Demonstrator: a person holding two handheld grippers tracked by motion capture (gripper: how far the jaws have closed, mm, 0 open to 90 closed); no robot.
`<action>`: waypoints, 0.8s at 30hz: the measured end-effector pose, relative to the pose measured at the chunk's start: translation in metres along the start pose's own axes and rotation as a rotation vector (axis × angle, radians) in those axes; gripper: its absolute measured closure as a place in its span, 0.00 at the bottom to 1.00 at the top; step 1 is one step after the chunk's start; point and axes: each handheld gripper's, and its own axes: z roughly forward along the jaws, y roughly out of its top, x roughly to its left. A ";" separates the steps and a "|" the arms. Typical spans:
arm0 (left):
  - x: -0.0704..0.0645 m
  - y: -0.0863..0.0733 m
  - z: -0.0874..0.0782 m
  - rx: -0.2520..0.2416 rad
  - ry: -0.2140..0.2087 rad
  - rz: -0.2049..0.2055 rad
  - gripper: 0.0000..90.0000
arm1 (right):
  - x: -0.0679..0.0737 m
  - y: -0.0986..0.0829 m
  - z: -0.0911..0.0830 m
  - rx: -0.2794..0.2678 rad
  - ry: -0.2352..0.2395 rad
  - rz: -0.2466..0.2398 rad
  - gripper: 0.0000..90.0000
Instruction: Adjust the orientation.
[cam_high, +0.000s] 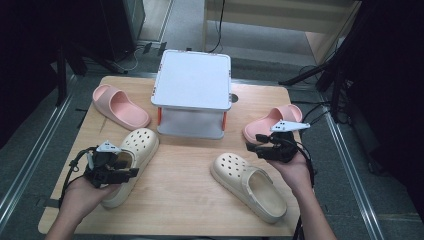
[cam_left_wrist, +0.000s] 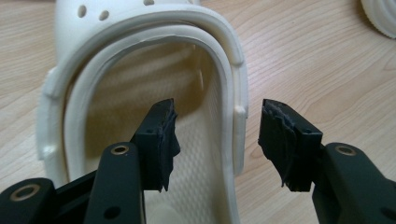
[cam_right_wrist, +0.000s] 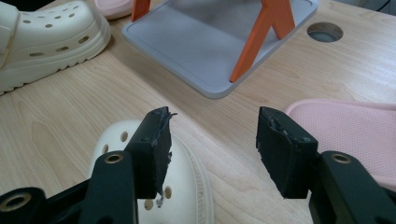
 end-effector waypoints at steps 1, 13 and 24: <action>0.000 0.002 0.004 0.013 0.002 -0.004 0.54 | 0.000 0.000 0.001 0.005 0.002 -0.005 0.51; 0.002 0.015 0.018 0.057 -0.017 0.000 0.70 | 0.002 -0.008 -0.005 0.016 -0.026 -0.002 0.51; 0.001 0.023 0.020 0.088 0.003 0.010 0.84 | 0.001 -0.014 -0.012 0.022 -0.043 0.014 0.52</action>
